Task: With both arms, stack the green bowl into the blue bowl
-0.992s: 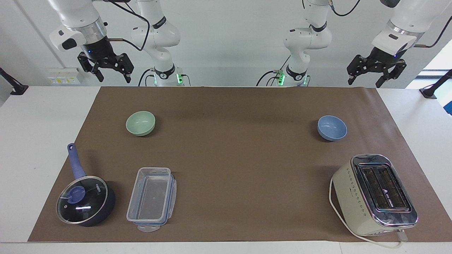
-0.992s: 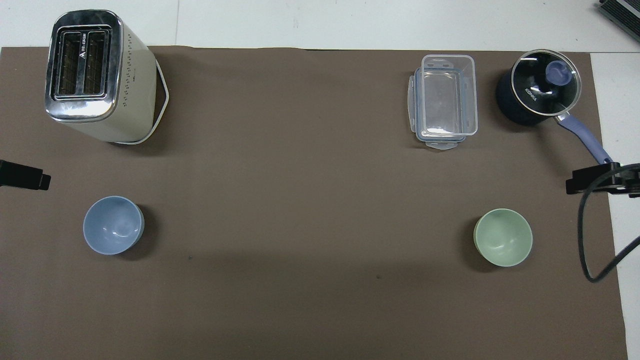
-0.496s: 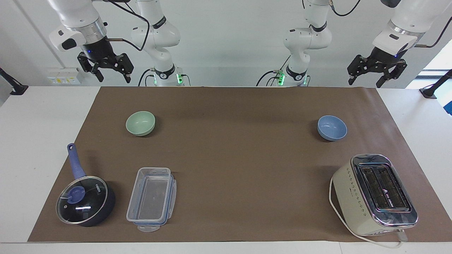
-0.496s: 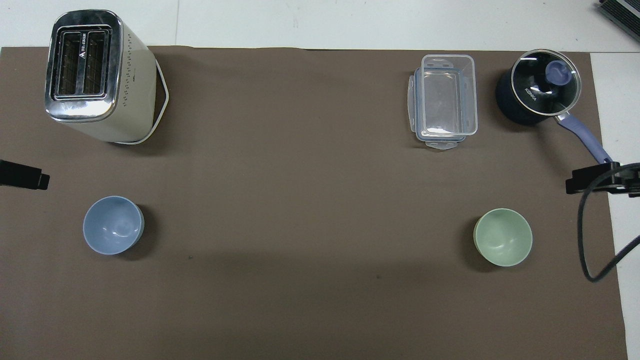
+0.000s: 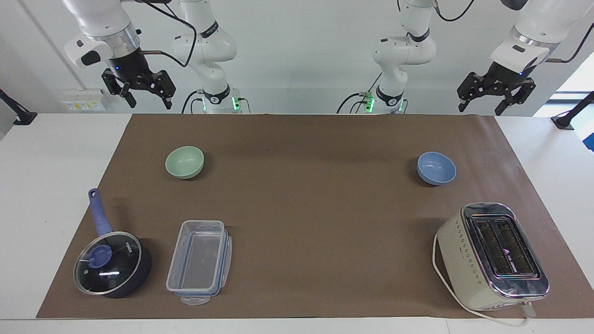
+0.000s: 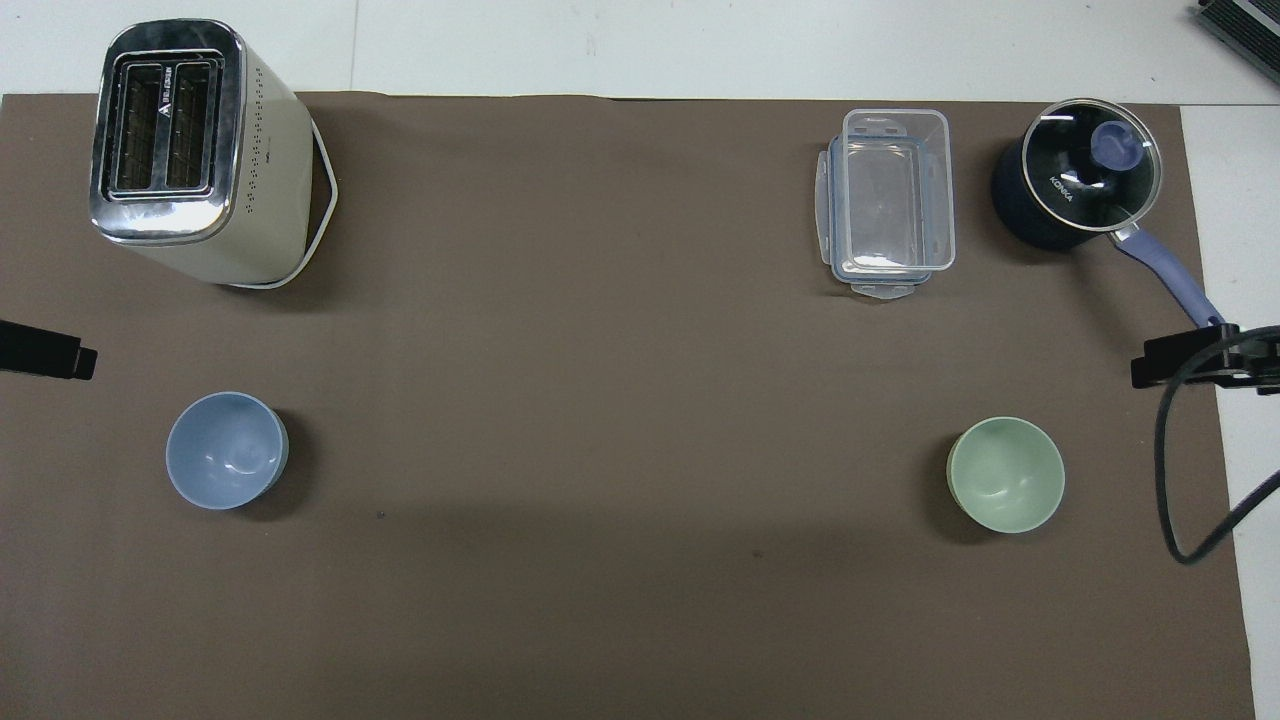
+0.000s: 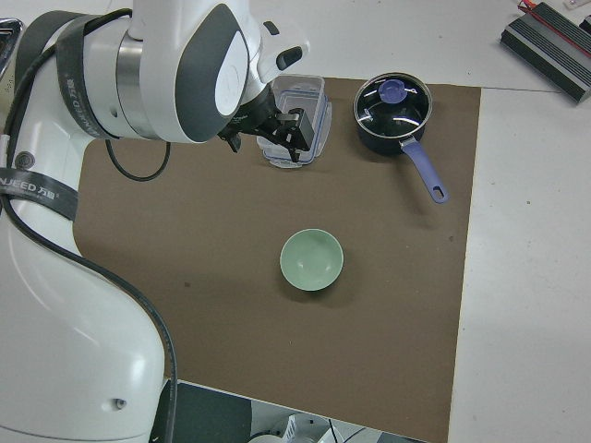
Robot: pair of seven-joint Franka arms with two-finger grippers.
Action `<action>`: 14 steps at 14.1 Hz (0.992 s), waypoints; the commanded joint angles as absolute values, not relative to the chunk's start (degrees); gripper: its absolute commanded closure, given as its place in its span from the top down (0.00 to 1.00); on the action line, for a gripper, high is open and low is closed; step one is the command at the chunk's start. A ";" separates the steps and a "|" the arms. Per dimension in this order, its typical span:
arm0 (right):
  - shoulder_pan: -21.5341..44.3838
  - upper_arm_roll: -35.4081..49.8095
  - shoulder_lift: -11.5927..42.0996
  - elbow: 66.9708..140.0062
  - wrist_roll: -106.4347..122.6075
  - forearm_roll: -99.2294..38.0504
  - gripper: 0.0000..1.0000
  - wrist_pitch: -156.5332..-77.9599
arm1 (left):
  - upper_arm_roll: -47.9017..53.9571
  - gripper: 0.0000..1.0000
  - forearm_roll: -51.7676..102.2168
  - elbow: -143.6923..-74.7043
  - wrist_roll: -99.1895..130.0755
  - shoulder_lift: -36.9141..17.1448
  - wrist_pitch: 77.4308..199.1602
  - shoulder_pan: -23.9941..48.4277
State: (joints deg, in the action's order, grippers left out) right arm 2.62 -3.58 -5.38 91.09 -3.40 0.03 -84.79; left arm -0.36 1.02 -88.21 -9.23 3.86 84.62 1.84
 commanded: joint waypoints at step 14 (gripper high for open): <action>0.70 -3.52 -5.89 91.41 -2.64 0.09 1.00 -84.55 | -0.26 1.00 1.76 -102.91 -11.15 10.72 92.63 0.97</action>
